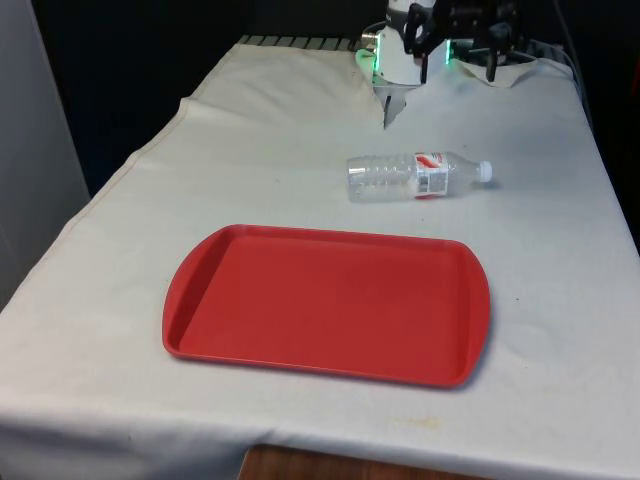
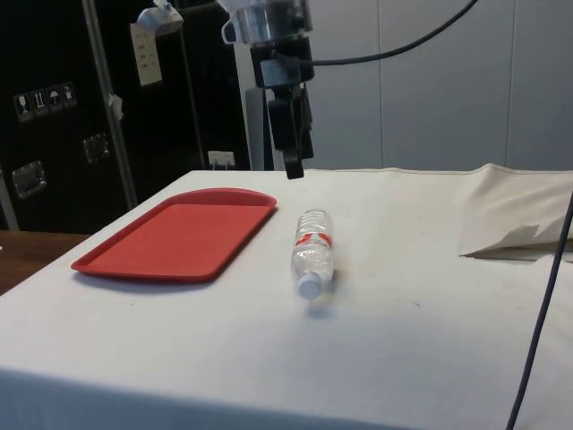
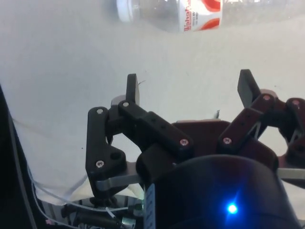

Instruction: Place the bottle upright on the tray.

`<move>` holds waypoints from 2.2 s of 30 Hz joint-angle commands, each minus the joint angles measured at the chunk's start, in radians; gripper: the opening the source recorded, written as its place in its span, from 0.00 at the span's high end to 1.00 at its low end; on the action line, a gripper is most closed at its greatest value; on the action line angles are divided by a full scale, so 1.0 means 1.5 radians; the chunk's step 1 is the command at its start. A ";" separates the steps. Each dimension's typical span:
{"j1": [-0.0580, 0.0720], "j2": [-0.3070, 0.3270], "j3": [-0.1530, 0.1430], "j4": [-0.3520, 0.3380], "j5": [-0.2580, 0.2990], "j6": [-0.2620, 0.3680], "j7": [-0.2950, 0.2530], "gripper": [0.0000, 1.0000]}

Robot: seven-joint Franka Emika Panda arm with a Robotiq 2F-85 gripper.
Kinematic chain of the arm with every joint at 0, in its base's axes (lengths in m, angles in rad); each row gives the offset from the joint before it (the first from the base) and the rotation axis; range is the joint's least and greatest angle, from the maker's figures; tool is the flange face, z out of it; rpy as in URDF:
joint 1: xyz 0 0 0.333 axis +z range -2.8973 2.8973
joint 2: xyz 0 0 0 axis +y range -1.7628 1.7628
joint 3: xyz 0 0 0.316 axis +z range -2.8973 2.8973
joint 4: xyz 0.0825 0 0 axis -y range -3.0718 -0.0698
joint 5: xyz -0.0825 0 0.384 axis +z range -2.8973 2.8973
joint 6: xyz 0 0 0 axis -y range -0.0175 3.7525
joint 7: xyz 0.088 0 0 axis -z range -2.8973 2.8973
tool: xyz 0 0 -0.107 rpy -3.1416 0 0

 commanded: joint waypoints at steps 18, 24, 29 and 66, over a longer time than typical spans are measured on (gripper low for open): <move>-0.002 0.031 -0.013 -0.011 -0.023 0.037 -0.006 0.00; -0.001 0.036 -0.013 -0.008 -0.033 0.033 -0.010 0.00; -0.001 0.039 -0.013 -0.004 -0.037 0.027 -0.021 0.00; -0.003 0.064 -0.020 -0.005 -0.059 0.033 -0.091 0.00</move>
